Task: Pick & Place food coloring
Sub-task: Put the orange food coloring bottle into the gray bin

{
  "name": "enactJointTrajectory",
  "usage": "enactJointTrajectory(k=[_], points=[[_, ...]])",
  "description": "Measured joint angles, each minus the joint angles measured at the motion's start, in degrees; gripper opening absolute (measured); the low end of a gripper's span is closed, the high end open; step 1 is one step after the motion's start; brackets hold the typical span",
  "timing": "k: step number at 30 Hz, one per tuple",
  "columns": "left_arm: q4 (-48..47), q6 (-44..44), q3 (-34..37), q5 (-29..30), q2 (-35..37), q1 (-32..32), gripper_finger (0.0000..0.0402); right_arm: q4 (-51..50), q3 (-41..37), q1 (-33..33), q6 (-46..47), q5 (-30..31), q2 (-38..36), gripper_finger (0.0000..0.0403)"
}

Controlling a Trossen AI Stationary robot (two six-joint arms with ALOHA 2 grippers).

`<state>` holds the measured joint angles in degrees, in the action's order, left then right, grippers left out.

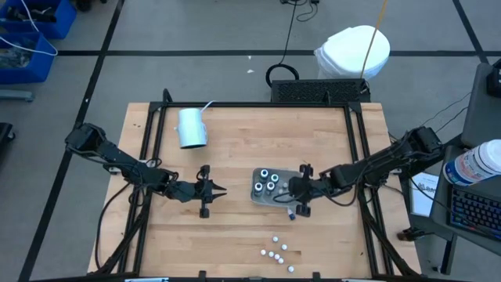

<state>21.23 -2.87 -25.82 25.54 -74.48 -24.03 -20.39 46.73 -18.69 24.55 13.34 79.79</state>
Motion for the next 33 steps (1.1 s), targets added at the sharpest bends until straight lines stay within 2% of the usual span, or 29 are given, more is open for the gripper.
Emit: enactJointTrajectory(k=[33], points=[[0.0, 2.6, 0.0, 0.0, 0.0, 0.0, 0.0063, 1.6, -0.9, 2.2, 0.3, 1.6, 0.0, 0.005]])
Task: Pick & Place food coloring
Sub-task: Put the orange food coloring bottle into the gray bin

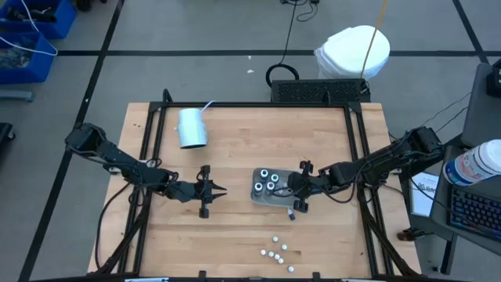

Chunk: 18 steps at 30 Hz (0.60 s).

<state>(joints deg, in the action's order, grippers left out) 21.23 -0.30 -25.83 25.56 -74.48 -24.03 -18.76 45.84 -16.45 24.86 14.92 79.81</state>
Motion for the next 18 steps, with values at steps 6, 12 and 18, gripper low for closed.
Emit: enactJointTrajectory(k=[6, 12, 18], points=[[0.0, 0.0, 0.0, 0.0, 0.0, 0.0, 0.0063, 0.0, 0.0, 0.0, 0.0, 0.0, 0.0, 0.005], [0.0, 0.0, 0.0, 0.0, 0.0, 0.0, 0.0063, 0.0, 0.0, 0.0, -0.2, -0.1, 0.0, 0.005], [0.0, 0.0, 0.0, 0.0, 0.0, 0.0, 0.0063, 0.0, 0.0, 0.0, -0.2, -0.2, 0.0, 0.006]])
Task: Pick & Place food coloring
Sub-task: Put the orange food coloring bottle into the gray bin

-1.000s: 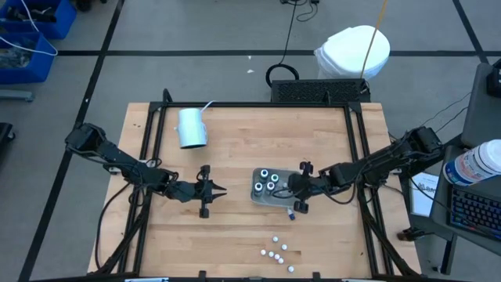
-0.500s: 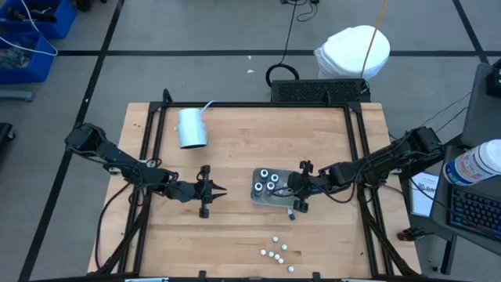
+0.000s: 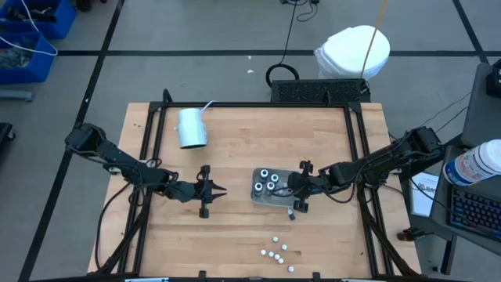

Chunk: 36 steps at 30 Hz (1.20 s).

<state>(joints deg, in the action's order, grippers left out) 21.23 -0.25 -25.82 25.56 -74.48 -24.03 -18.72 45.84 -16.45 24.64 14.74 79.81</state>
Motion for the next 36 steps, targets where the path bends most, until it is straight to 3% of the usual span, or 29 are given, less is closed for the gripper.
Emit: enactJointTrajectory(k=[36], points=[[0.0, 0.0, 0.0, 0.0, 0.0, 0.0, 0.0063, 0.0, 0.0, 0.0, -1.5, -2.9, 0.0, 0.0073]])
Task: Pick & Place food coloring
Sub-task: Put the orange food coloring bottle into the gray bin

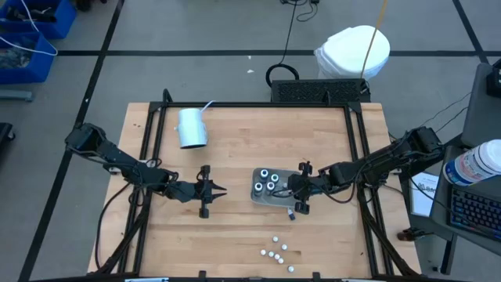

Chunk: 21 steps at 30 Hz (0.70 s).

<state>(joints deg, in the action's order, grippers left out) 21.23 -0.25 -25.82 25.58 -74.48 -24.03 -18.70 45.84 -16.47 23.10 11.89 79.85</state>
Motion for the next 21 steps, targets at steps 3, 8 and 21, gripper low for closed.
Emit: enactJointTrajectory(k=[3, 8, 21], points=[[0.0, 0.0, 0.0, 0.0, 0.0, 0.0, 0.0063, 0.6, -0.4, 0.0, 0.0, 0.1, 0.0, 0.0073], [0.0, 0.0, 0.0, 0.1, 0.0, 0.0, 0.0063, 4.1, -3.2, 0.0, 0.2, 1.5, 0.0, 0.0073], [0.0, 0.0, 0.0, 0.1, 0.0, 0.0, 0.0063, 7.4, -5.1, 0.0, -0.8, 3.0, 0.1, 0.0101]])
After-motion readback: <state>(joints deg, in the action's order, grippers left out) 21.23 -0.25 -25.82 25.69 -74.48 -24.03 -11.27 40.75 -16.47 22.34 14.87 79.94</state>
